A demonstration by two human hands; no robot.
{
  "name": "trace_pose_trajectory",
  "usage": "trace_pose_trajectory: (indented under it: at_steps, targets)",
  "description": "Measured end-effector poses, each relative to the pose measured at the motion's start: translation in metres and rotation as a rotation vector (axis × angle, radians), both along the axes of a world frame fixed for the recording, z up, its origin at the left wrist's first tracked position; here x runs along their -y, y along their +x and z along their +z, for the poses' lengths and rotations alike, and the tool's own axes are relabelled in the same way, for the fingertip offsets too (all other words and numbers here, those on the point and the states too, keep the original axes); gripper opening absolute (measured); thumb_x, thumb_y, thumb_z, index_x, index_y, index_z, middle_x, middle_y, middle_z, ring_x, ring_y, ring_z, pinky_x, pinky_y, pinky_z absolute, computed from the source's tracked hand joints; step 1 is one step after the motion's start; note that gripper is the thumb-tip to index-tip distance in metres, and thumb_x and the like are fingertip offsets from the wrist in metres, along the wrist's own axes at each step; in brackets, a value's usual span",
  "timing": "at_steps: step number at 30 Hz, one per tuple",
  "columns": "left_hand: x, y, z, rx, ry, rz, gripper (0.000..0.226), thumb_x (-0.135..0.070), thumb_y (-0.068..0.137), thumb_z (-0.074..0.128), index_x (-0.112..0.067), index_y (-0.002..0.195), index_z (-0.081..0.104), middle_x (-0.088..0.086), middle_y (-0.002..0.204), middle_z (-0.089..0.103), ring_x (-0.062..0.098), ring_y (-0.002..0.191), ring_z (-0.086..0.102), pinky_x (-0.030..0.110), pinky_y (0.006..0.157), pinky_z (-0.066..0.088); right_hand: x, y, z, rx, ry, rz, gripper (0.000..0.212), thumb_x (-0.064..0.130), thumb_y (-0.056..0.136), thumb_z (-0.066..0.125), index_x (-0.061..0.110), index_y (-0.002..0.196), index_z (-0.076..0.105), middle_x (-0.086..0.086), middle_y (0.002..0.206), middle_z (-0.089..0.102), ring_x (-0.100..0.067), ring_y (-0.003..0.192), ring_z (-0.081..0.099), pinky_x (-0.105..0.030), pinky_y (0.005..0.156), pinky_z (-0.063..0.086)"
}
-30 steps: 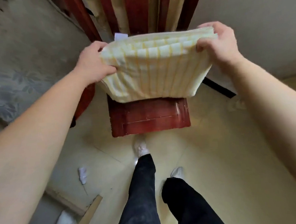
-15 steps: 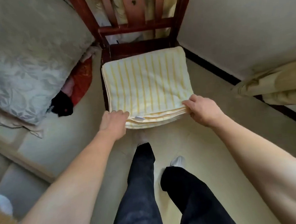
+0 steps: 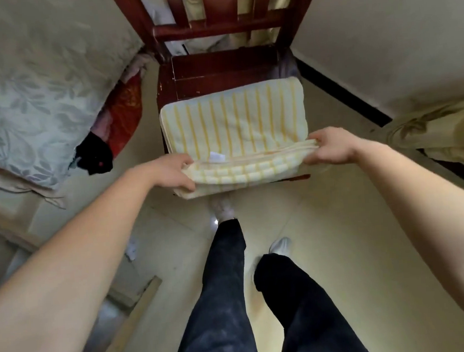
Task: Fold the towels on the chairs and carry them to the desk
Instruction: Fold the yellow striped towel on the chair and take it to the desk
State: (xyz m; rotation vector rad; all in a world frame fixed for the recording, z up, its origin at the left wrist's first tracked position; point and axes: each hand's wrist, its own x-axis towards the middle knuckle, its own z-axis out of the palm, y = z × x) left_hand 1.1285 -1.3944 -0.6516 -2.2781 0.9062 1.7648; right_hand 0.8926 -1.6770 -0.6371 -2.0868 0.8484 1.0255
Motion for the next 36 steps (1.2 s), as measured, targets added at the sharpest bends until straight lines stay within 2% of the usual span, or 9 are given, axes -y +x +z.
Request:
trace_pose_trajectory:
  at_steps: [2, 6, 9, 13, 19, 24, 27, 30, 36]
  targets:
    - [0.013, 0.038, 0.009, -0.115, 0.001, 0.293, 0.075, -0.037, 0.061, 0.083, -0.020, 0.128, 0.056, -0.004, 0.122, 0.061, 0.020, 0.111, 0.059, 0.036, 0.095, 0.049, 0.022, 0.021, 0.004, 0.035, 0.095, -0.250, 0.008, 0.027, 0.080, 0.072, 0.023, 0.082, 0.066, -0.005, 0.095, 0.067, -0.022, 0.086, 0.063, -0.030, 0.075, 0.050]
    - [0.028, 0.079, -0.002, -0.243, -0.182, 0.946, 0.053, -0.009, 0.069, 0.081, -0.019, 0.118, 0.065, 0.002, 0.112, 0.073, 0.020, 0.110, 0.067, 0.042, 0.107, 0.044, 0.038, 0.055, -0.011, 0.226, 0.093, -0.744, 0.024, 0.030, 0.072, 0.069, 0.014, 0.089, 0.072, 0.000, 0.090, 0.068, -0.019, 0.082, 0.062, -0.031, 0.070, 0.048]
    - [0.046, 0.081, -0.022, -0.119, -0.366, 1.346, 0.048, -0.001, 0.073, 0.075, -0.014, 0.118, 0.061, 0.009, 0.108, 0.073, 0.024, 0.099, 0.072, 0.040, 0.087, 0.058, 0.031, 0.082, -0.034, 0.370, 0.020, -1.006, 0.018, 0.034, 0.078, 0.066, 0.023, 0.093, 0.068, 0.008, 0.092, 0.069, -0.011, 0.084, 0.065, -0.027, 0.069, 0.052]
    - [0.059, 0.072, -0.049, -0.018, -0.423, 1.606, 0.050, -0.002, 0.076, 0.072, -0.016, 0.121, 0.056, 0.009, 0.107, 0.071, 0.024, 0.092, 0.073, 0.042, 0.073, 0.061, 0.022, 0.105, -0.061, 0.505, -0.140, -0.999, 0.047, 0.032, 0.086, 0.062, 0.024, 0.132, 0.055, 0.014, 0.117, 0.065, 0.003, 0.097, 0.060, -0.009, 0.079, 0.044]
    - [0.084, 0.054, -0.067, 0.514, -0.447, 1.304, 0.069, -0.015, 0.081, 0.067, -0.025, 0.142, 0.037, -0.003, 0.132, 0.052, 0.012, 0.113, 0.056, 0.022, 0.093, 0.043, 0.005, 0.116, -0.084, 0.559, -0.579, -0.566, 0.063, 0.035, 0.095, 0.049, 0.019, 0.153, 0.031, -0.005, 0.147, 0.048, -0.027, 0.130, 0.050, -0.039, 0.105, 0.042]
    - [0.093, 0.041, -0.071, 0.737, -0.337, 1.143, 0.059, -0.018, 0.093, 0.056, -0.027, 0.146, 0.034, 0.006, 0.137, 0.041, 0.027, 0.115, 0.055, 0.037, 0.092, 0.044, -0.022, 0.133, -0.065, 0.649, -0.988, -0.406, 0.050, 0.036, 0.102, 0.046, 0.017, 0.148, 0.045, -0.029, 0.156, 0.026, -0.037, 0.145, 0.030, -0.051, 0.117, 0.024]
    - [0.087, 0.043, -0.081, 0.754, -0.333, 1.082, 0.055, -0.020, 0.095, 0.053, -0.024, 0.147, 0.034, 0.008, 0.136, 0.041, 0.028, 0.118, 0.052, 0.041, 0.094, 0.045, -0.066, 0.134, -0.058, 0.723, -0.864, -0.045, 0.060, 0.051, 0.102, 0.042, 0.019, 0.152, 0.039, -0.031, 0.157, 0.019, -0.043, 0.148, 0.022, -0.058, 0.119, 0.015]
    - [0.084, 0.043, -0.089, 0.818, -0.355, 0.981, 0.052, -0.023, 0.097, 0.049, -0.022, 0.147, 0.035, 0.009, 0.136, 0.042, 0.030, 0.119, 0.052, 0.046, 0.092, 0.047, -0.090, 0.140, -0.082, 0.512, -0.615, 0.306, 0.075, 0.070, 0.098, 0.023, 0.027, 0.160, 0.012, -0.018, 0.166, 0.001, -0.038, 0.153, 0.002, -0.060, 0.121, 0.002]
    - [0.074, 0.040, -0.107, 0.990, -0.346, 0.916, 0.062, -0.036, 0.100, 0.041, -0.019, 0.155, 0.020, 0.011, 0.135, 0.045, 0.034, 0.120, 0.046, 0.048, 0.095, 0.042, -0.071, 0.168, -0.117, 0.385, -0.457, 0.345, 0.082, 0.076, 0.092, 0.009, 0.030, 0.159, -0.007, -0.008, 0.166, -0.016, -0.032, 0.152, -0.016, -0.057, 0.120, -0.011]
